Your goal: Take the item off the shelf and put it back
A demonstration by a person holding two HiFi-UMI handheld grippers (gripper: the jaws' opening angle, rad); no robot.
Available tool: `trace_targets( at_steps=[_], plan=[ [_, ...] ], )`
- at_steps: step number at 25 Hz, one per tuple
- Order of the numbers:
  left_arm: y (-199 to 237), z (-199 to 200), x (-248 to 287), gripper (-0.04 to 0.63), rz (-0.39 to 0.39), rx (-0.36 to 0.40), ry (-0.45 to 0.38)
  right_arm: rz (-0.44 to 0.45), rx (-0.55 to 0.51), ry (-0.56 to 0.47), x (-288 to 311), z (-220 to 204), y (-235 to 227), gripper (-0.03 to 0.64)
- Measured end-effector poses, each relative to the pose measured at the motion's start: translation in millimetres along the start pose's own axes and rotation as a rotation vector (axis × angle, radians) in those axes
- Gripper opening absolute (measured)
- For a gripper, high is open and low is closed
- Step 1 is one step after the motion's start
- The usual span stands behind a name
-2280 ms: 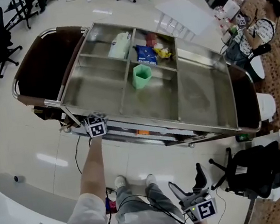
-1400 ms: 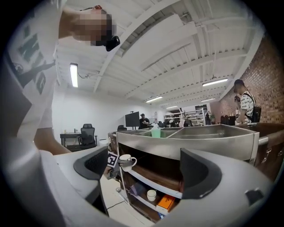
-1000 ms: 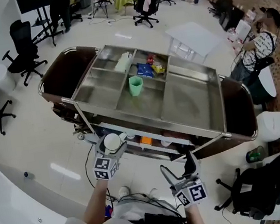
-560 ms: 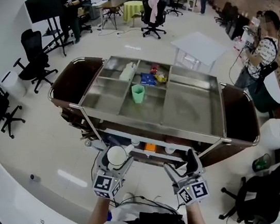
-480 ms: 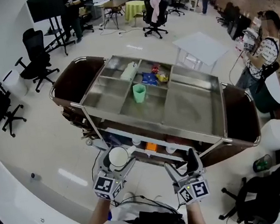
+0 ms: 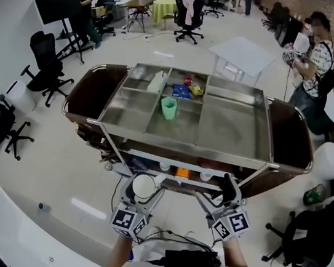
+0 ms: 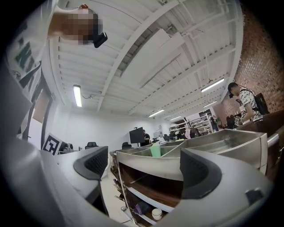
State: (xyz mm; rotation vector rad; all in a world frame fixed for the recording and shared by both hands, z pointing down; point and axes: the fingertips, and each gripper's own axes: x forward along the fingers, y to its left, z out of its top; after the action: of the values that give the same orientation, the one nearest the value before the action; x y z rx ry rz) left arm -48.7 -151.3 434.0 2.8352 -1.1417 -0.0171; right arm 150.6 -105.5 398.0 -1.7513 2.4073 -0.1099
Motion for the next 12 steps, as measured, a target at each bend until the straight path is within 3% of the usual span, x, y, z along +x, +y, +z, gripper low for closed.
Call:
trace_targets(
  at_steps=[12],
  plan=[
    [3.7, 9.3, -7.7, 0.388, -0.006, 0.007, -0.008, -0.004, -0.006, -0.002, 2.2, 1.9, 2.8, 0.52]
  ],
)
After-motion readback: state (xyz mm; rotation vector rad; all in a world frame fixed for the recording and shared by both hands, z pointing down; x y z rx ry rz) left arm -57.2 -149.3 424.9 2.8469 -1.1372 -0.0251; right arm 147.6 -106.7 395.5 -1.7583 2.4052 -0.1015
